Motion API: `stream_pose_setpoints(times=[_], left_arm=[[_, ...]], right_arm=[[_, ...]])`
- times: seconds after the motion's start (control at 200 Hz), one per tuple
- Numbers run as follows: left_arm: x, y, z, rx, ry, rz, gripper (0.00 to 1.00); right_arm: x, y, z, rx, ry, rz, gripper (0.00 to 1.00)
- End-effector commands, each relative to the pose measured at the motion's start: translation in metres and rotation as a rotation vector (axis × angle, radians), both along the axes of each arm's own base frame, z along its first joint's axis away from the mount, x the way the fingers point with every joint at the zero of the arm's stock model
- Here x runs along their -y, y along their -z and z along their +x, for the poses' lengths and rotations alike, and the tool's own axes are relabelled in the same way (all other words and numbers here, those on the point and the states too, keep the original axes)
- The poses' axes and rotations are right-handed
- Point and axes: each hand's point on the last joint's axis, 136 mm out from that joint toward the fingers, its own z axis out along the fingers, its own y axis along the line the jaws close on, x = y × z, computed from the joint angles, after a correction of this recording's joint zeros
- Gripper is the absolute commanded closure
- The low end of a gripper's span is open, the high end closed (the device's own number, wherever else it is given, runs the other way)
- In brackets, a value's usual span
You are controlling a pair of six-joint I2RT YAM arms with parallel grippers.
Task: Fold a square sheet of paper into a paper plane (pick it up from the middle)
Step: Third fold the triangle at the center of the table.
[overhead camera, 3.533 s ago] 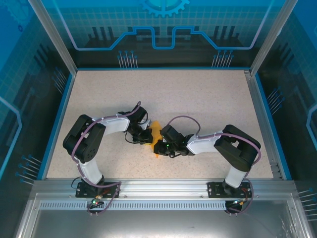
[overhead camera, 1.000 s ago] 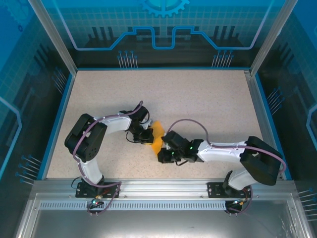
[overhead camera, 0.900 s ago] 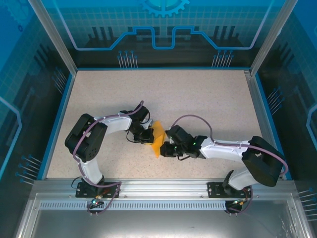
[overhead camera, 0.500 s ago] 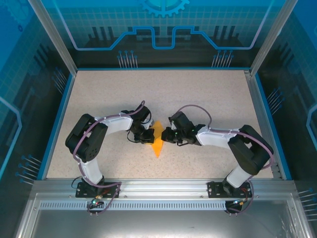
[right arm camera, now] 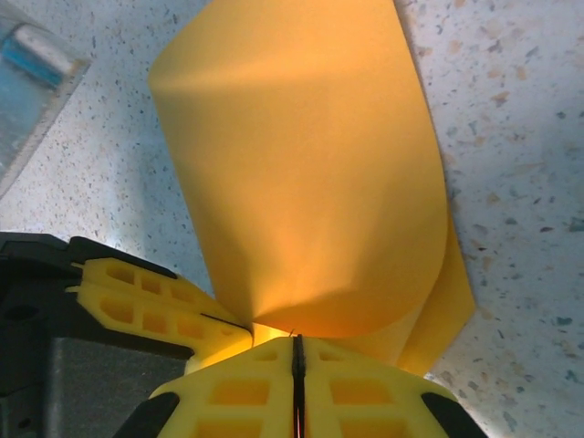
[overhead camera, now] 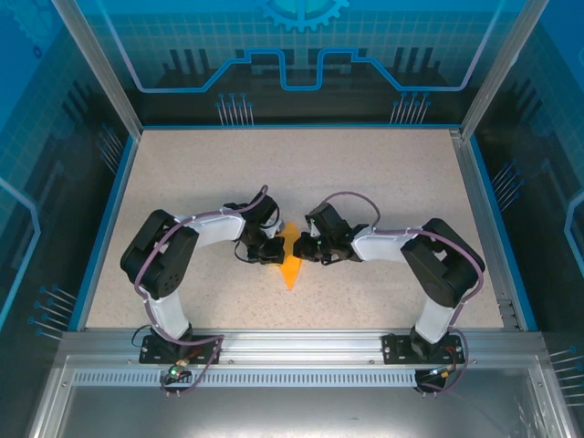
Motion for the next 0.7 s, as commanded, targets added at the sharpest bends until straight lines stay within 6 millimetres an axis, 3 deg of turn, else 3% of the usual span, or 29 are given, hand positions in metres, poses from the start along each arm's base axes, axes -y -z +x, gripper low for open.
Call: stream_pose_setpoints(times=[0.0, 0.5, 0.695], left_arm=[[-0.043, 0.062, -0.025, -0.061, 0.02, 0.253, 0.94], [-0.046, 0.064, -0.027, -0.065, 0.026, 0.266, 0.94], [-0.047, 0.065, -0.027, -0.066, 0.028, 0.267, 0.94]], right_arm=[[0.001, 0.006, 0.005, -0.014, 0.005, -0.045, 0.91], [0.031, 0.032, 0.001, -0.053, 0.056, -0.209, 0.92], [0.043, 0.025, 0.003, -0.017, 0.06, -0.258, 0.93]])
